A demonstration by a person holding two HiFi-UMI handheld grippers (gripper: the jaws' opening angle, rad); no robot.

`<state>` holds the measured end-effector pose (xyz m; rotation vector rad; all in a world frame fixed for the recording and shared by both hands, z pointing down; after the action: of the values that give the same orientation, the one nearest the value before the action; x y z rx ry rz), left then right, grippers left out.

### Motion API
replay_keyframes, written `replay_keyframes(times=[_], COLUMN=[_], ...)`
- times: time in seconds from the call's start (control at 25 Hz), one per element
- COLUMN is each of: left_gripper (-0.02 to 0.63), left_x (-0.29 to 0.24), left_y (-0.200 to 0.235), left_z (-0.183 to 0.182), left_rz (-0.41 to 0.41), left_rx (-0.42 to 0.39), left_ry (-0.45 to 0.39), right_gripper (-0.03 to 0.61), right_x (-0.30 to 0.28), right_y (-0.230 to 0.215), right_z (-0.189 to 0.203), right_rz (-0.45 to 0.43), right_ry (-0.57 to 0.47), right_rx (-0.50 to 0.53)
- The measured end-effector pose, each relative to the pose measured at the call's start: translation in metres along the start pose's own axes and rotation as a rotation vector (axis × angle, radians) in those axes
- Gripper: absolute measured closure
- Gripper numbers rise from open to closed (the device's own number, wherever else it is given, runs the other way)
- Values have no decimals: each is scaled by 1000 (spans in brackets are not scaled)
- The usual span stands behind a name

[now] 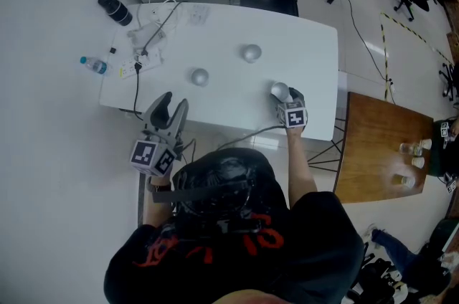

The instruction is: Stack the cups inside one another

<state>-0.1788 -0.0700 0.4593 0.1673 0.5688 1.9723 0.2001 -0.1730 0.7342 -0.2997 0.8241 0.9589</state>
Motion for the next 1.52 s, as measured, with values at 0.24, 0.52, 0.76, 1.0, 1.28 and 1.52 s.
replay_keyframes(times=[0.24, 0.52, 0.76, 1.0, 1.28, 1.52], left_gripper=[416, 416, 416, 416, 416, 416], left_x=[-6, -8, -8, -1, 9, 19], left_y=[-3, -5, -3, 1, 9, 15], left_z=[2, 3, 5, 3, 2, 0], left_rz=[6, 8, 2, -22, -65, -101], left_rx=[-1, -8, 3, 5, 12, 18], left_ry=[4, 6, 3, -17, -41, -66], right_gripper=[228, 229, 232, 235, 235, 235], right_x=[15, 50, 71, 81, 68, 54], right_y=[4, 6, 5, 0, -7, -10], right_z=[-16, -53, -94, -127, -147, -168], right_rz=[0, -12, -32, -66, -110, -132], right_ry=[-58, -170, -270, -357, -378, -376], right_rx=[58, 133, 146, 128, 112, 156])
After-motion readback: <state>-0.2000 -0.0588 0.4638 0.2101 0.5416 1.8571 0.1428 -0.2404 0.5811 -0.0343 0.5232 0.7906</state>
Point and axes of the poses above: the fingertips, and each gripper's own axes: x backward along the fingers, y to its left, z out of its underside, the point moved 6 cm from there along x, backward along the fingers, and after that the axes turned 14 degrees about x, right-handed, at the moved point
